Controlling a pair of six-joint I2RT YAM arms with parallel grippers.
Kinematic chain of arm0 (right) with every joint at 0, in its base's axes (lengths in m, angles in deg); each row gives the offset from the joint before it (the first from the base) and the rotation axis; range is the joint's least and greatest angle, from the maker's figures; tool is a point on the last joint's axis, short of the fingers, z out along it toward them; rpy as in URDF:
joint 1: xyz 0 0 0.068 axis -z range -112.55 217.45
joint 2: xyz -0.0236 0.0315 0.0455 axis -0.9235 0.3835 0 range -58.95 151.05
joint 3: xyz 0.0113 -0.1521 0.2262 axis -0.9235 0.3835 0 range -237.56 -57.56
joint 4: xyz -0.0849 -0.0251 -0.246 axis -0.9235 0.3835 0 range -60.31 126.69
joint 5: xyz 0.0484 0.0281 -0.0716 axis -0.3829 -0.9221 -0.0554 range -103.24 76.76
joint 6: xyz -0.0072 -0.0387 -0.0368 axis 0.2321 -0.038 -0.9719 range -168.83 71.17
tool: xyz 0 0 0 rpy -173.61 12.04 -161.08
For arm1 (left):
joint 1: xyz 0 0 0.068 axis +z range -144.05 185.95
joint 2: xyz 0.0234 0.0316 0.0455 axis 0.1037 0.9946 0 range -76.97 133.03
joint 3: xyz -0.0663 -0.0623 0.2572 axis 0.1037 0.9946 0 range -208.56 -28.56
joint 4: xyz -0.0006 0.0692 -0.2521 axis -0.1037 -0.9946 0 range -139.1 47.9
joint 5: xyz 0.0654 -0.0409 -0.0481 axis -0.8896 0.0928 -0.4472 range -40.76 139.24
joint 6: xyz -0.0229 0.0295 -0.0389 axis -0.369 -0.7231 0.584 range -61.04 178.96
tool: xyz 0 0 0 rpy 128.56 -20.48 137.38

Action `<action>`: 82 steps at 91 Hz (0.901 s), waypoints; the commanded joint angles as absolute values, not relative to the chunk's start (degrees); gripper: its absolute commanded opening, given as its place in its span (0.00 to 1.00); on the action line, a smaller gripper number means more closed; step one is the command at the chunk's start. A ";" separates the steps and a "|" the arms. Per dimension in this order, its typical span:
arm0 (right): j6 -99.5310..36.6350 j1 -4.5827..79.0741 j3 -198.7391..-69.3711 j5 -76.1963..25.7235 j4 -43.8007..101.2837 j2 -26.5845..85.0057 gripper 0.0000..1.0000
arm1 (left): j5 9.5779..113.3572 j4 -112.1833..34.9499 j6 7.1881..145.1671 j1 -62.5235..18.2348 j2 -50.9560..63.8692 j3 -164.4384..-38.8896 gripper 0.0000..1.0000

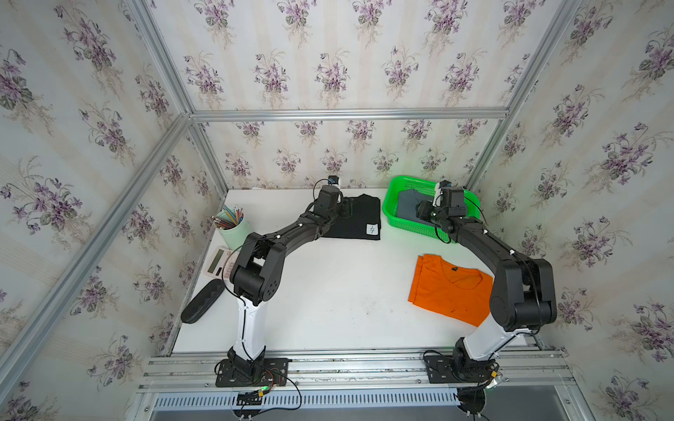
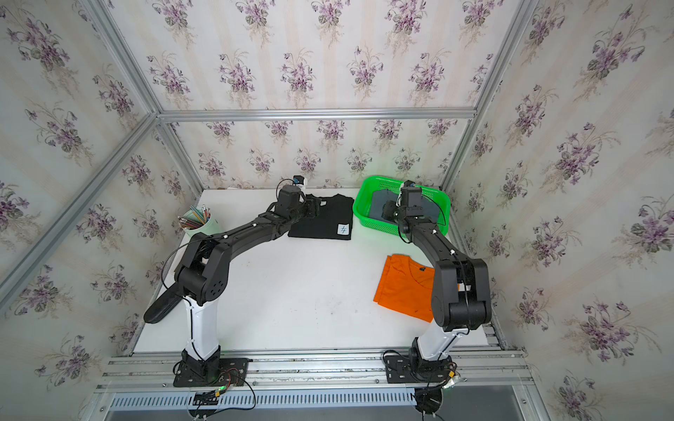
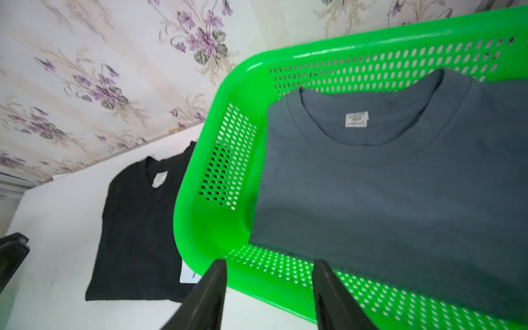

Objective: Put the folded t-shirts into the basket
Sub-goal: Move the T-shirt to the center of the board.

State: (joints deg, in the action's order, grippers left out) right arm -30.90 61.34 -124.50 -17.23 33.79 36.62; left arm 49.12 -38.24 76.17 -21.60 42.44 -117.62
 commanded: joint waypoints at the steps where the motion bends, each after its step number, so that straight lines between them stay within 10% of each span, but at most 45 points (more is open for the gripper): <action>1: -33.33 60.16 -123.47 -14.04 34.02 36.33 0.52 | 50.64 -56.51 75.43 -20.20 44.64 -121.26 0.69; 45: -37.40 60.07 -133.42 -18.75 39.83 43.80 0.53 | 50.46 -82.62 69.52 -19.62 58.79 -140.52 0.49; 82: -41.50 59.91 -142.75 -19.42 44.42 53.13 0.53 | 40.79 -69.01 87.13 -19.59 38.79 -100.90 0.35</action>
State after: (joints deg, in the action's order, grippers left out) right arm -41.32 60.09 -141.66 -17.62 43.67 51.46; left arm 43.70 -65.58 82.01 -19.56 41.48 -108.48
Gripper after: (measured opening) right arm 0.531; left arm 0.357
